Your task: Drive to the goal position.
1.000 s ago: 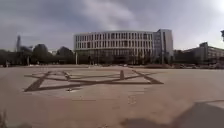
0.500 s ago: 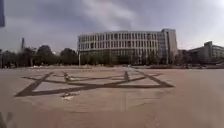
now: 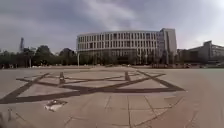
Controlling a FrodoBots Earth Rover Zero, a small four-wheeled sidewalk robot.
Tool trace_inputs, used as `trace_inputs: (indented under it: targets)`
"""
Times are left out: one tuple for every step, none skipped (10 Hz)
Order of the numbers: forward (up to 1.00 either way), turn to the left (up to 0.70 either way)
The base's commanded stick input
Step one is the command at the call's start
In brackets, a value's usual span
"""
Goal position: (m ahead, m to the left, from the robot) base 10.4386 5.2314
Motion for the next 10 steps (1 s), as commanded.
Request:
trace_inputs:
  targets:
    - [1.00,0.00]
    - [1.00,0.00]
    - [1.00,0.00]
    - [1.00,0.00]
    - [1.00,0.00]
    - [1.00,0.00]
    - [1.00,0.00]
    - [1.00,0.00]
    - [1.00,0.00]
    - [1.00,0.00]
